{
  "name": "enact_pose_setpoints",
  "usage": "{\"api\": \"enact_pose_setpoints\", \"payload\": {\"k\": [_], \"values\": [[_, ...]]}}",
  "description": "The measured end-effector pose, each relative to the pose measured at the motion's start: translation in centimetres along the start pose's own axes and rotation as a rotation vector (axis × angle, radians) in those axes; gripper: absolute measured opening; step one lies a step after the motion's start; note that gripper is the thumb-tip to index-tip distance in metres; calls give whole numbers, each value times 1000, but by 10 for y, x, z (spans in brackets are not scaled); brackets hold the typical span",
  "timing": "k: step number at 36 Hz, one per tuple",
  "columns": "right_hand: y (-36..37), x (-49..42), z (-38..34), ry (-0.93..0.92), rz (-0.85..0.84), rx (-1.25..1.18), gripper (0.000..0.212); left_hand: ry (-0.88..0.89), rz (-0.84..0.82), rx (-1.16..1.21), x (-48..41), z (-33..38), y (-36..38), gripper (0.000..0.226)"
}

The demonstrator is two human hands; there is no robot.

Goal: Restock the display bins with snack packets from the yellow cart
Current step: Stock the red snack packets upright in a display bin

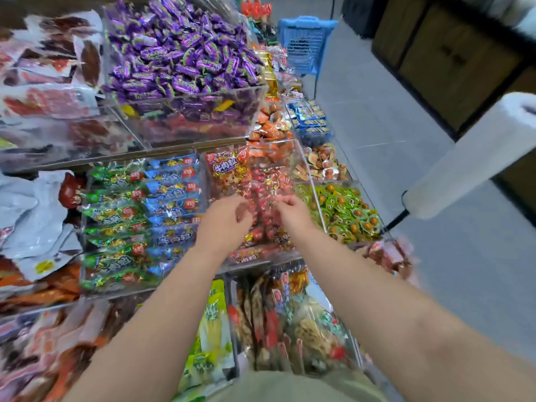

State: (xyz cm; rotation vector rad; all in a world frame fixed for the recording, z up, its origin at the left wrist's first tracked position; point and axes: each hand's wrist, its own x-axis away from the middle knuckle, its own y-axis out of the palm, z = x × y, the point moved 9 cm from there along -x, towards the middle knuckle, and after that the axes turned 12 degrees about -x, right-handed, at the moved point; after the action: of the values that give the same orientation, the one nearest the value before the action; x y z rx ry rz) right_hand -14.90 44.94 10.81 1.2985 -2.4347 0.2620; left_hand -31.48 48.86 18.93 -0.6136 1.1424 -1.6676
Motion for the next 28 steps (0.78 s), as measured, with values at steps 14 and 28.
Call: {"api": "enact_pose_setpoints", "payload": {"k": [14,28], "values": [[-162,155,153,202,464,-260,39,-9,-660,259,113,41,138,13],[-276,435,339,619,966,-594,19,-488,-1396,206,303,76,254,17]]}}
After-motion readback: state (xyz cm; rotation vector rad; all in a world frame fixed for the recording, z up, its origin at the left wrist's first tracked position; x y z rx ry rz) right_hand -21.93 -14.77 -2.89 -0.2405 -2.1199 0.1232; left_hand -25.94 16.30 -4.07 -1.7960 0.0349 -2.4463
